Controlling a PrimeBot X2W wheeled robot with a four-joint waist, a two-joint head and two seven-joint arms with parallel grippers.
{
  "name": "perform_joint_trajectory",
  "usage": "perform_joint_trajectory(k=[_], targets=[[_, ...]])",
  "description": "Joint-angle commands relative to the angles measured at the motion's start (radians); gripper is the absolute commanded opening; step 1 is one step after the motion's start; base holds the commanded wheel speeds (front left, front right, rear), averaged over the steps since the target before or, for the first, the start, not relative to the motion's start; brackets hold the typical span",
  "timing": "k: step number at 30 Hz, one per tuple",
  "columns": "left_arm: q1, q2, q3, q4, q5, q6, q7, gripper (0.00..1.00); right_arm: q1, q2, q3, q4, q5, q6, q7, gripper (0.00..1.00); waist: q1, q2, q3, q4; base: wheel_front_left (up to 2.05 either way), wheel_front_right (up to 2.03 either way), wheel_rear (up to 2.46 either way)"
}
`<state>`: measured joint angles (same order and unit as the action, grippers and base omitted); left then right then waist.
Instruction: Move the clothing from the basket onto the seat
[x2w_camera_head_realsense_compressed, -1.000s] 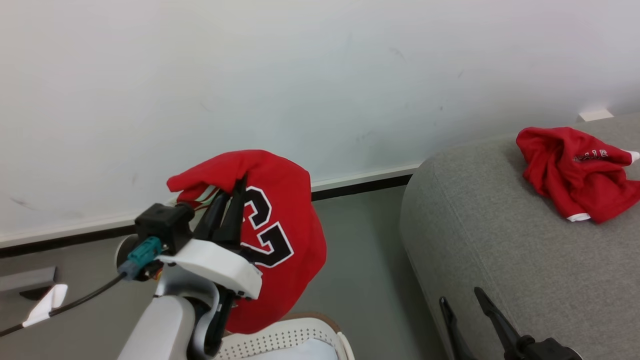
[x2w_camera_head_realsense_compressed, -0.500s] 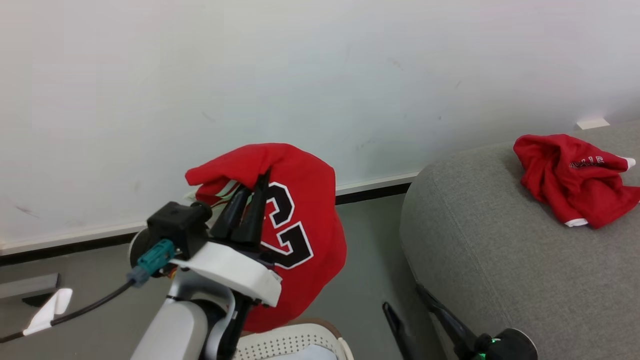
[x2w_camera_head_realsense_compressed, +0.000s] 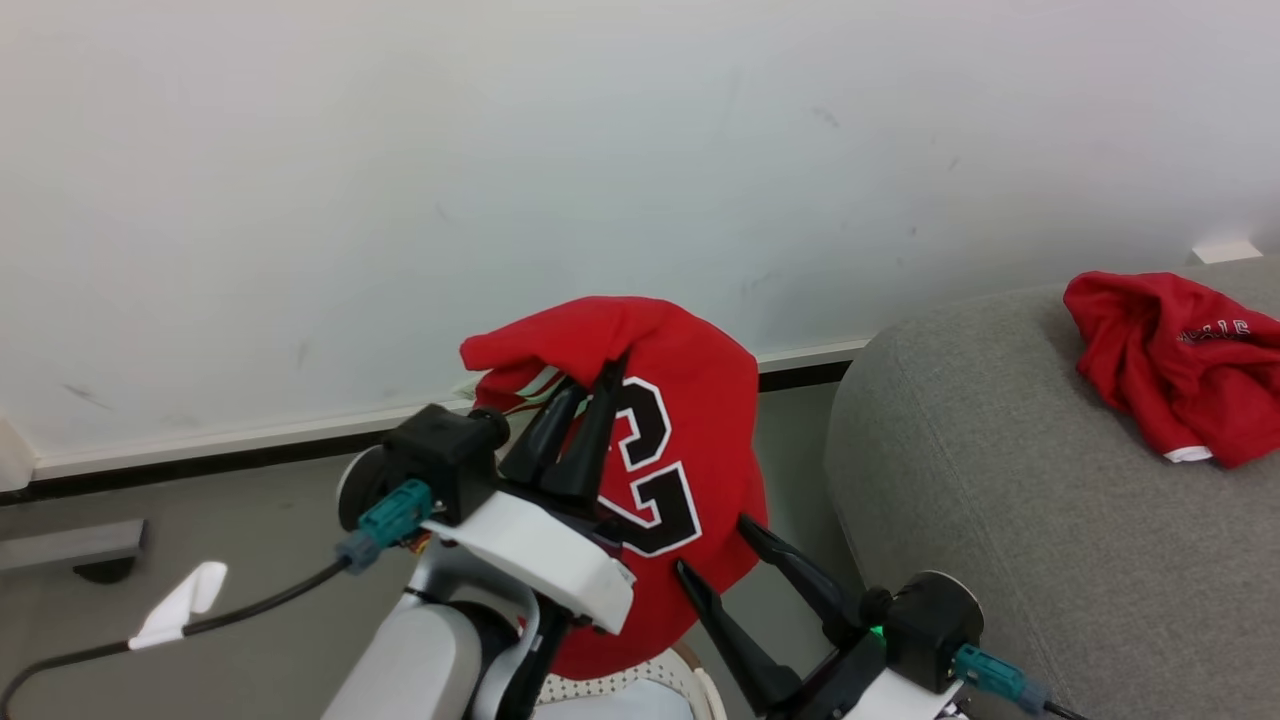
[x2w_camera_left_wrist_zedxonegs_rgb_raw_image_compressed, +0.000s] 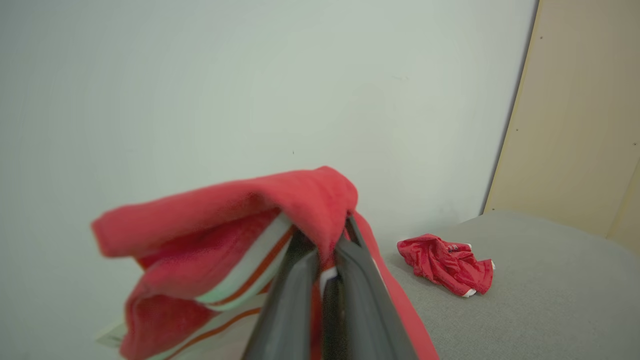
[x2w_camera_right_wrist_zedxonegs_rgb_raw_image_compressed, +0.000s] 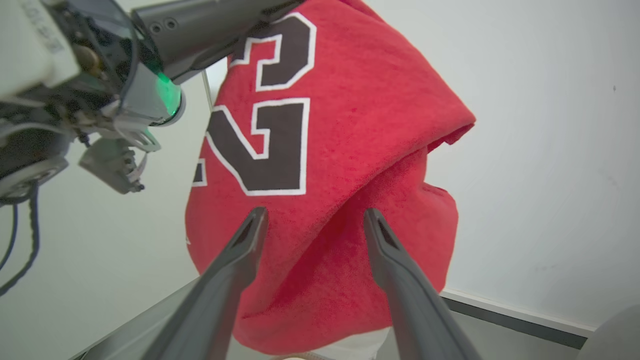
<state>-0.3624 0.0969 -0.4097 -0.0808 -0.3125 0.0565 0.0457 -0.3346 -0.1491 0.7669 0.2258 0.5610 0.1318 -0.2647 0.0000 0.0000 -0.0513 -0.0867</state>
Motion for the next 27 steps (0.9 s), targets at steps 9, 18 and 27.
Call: perform_joint_trajectory(k=[9, 18, 27], targets=[[-0.026, -0.019, -0.059, 0.021, -0.013, -0.014, 0.009, 0.0, -0.126, 0.057, 0.047, 0.085, 0.107, -0.002, 0.001, 1.0, 0.0, 0.0, 0.0, 0.022, 0.0, 0.0, 0.0], [-0.027, -0.019, -0.073, 0.061, -0.018, -0.007, -0.001, 0.0, -0.174, 0.076, 0.017, 0.115, 0.112, -0.002, 0.001, 0.0, 0.0, 0.0, 0.001, 0.035, 0.0, 0.0, 0.0], [-0.013, 0.011, -0.075, 0.087, 0.009, 0.007, -0.016, 1.0, -0.154, 0.051, -0.015, 0.103, 0.097, -0.002, 0.001, 0.0, 0.0, 0.0, 0.004, 0.026, 0.0, 0.0, 0.0]])
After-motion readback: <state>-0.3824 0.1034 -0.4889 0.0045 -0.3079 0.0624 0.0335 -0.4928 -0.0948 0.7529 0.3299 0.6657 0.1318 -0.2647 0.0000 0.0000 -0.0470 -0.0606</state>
